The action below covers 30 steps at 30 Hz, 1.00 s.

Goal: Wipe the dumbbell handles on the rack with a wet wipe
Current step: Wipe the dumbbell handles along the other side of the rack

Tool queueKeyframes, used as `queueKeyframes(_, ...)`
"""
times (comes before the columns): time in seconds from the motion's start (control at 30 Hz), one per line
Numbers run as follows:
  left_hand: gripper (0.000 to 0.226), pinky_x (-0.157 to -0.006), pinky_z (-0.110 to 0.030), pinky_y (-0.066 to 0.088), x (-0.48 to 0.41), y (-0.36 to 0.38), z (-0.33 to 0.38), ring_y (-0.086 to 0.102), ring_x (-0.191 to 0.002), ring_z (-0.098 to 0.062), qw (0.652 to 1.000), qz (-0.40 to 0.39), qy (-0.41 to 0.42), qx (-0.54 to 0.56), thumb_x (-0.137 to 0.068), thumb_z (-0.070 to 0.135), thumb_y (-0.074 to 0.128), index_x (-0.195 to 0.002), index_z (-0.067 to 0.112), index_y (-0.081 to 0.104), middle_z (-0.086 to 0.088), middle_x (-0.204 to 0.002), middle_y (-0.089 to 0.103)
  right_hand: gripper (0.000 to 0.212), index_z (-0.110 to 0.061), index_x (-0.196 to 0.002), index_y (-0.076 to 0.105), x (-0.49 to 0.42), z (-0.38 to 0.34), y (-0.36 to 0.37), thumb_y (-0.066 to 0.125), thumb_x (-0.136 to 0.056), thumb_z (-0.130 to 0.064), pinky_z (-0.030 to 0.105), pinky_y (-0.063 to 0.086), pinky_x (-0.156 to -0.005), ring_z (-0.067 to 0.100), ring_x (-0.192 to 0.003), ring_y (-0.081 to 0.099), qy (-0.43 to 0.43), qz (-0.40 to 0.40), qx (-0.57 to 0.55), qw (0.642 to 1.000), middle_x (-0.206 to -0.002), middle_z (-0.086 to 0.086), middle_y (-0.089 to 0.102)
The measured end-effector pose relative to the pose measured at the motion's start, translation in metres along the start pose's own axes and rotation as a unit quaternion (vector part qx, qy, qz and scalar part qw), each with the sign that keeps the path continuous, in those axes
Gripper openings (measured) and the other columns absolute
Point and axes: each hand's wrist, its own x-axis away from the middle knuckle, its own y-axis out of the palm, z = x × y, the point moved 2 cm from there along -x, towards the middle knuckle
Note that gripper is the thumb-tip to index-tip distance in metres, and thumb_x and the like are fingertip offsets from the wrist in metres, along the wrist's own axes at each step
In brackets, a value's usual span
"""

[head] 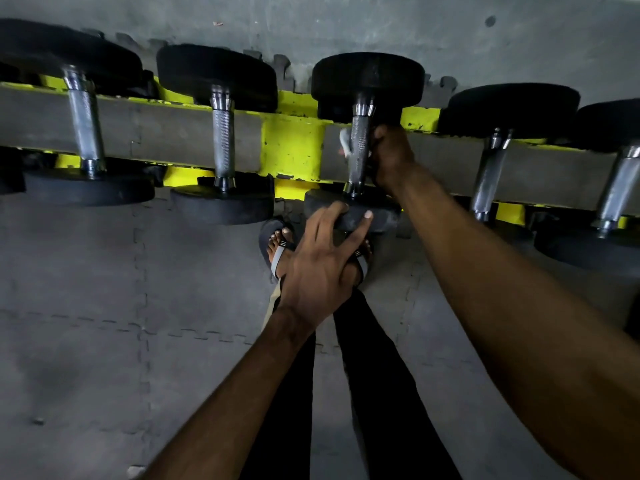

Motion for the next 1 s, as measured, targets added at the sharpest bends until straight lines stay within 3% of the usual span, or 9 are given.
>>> queueKeyframes(0.13,0.082,-0.109,-0.047,0.042,0.000,-0.002,-0.001,0.035,-0.142,-0.038,1.000,0.011,0.006,0.004,-0.071,0.010,0.065,-0.150,0.021,0.051,-0.021,-0.150,0.040,0.025,-0.014,-0.058,0.046,0.017,0.004,-0.014,0.044,-0.083,-0.015,0.024,0.038,-0.058,0.021,-0.060,0.049,0.062,0.091,0.179,0.978,-0.065,0.011,0.053)
queueKeyframes(0.23,0.081,-0.109,-0.045,0.041,0.000,0.000,-0.001,0.037,-0.141,-0.039,1.000,0.021,0.009,0.006,-0.071,0.008,0.067,-0.150,0.020,0.052,-0.021,-0.150,0.041,0.030,-0.011,-0.058,0.058,0.027,0.004,-0.029,0.055,-0.089,-0.009,0.018,0.044,-0.055,0.009,-0.049,0.054,0.088,0.073,0.247,0.962,-0.052,0.003,0.057)
queueKeyframes(0.3,0.081,-0.109,-0.044,0.040,0.000,0.002,-0.001,0.037,-0.140,-0.040,1.000,0.030,0.010,0.004,-0.071,0.007,0.069,-0.149,0.020,0.053,-0.022,-0.150,0.041,0.027,-0.002,-0.063,0.070,0.035,0.011,-0.036,0.070,-0.085,-0.018,0.024,0.046,-0.059,0.005,-0.056,0.058,0.037,0.084,0.320,0.943,-0.059,0.010,0.066)
queueKeyframes(0.37,0.082,-0.109,-0.043,0.037,0.000,0.003,0.000,0.037,-0.140,-0.040,0.999,0.038,0.008,-0.001,-0.069,0.007,0.070,-0.149,0.019,0.053,-0.022,-0.150,0.041,0.027,-0.004,-0.068,0.076,0.047,0.014,-0.035,0.082,-0.076,-0.030,0.028,0.049,-0.058,0.004,-0.064,0.065,-0.032,0.117,0.381,0.917,-0.068,0.011,0.072)
queueKeyframes(0.5,0.080,-0.109,-0.041,0.034,0.001,0.003,0.003,0.037,-0.139,-0.040,0.999,0.046,0.005,-0.003,-0.069,0.007,0.070,-0.147,0.018,0.055,-0.023,-0.149,0.043,0.026,-0.012,-0.067,0.077,0.059,0.009,-0.023,0.087,-0.067,-0.036,0.022,0.050,-0.059,0.007,-0.064,0.069,-0.122,0.148,0.445,0.875,-0.068,0.000,0.074)
queueKeyframes(0.67,0.082,-0.108,-0.044,0.038,0.001,0.005,0.000,0.035,-0.141,-0.039,0.999,0.043,0.010,-0.011,-0.070,0.009,0.071,-0.149,0.020,0.054,-0.022,-0.150,0.041,0.023,-0.014,-0.072,0.077,0.064,0.007,-0.020,0.073,-0.078,-0.036,0.030,0.051,-0.063,0.025,-0.070,0.071,-0.276,0.084,0.541,0.790,-0.075,0.008,0.075)
queueKeyframes(0.73,0.083,-0.107,-0.044,0.040,0.002,0.006,0.001,0.034,-0.141,-0.038,0.999,0.046,0.010,-0.015,-0.068,0.009,0.071,-0.149,0.021,0.053,-0.021,-0.151,0.040,0.029,-0.015,-0.076,0.077,0.061,0.005,-0.019,0.060,-0.083,-0.037,0.034,0.051,-0.064,0.030,-0.075,0.070,-0.302,0.021,0.595,0.744,-0.081,0.009,0.073)
queueKeyframes(0.83,0.084,-0.107,-0.044,0.039,0.003,0.007,0.002,0.033,-0.141,-0.038,0.999,0.048,0.004,-0.017,-0.068,0.008,0.070,-0.149,0.021,0.052,-0.021,-0.152,0.039,0.039,-0.015,-0.084,0.074,0.058,-0.001,-0.013,0.044,-0.085,-0.040,0.040,0.052,-0.070,0.031,-0.088,0.067,-0.321,-0.051,0.622,0.712,-0.093,0.007,0.068)
queueKeyframes(1.0,0.086,-0.105,-0.045,0.043,0.003,0.005,0.003,0.032,-0.142,-0.038,0.999,0.043,0.003,-0.015,-0.067,0.009,0.069,-0.150,0.021,0.052,-0.021,-0.152,0.038,0.033,-0.023,-0.103,0.071,0.053,-0.017,-0.009,0.044,-0.092,-0.037,0.040,0.053,-0.076,0.025,-0.106,0.061,-0.320,-0.170,0.700,0.615,-0.110,-0.001,0.062)
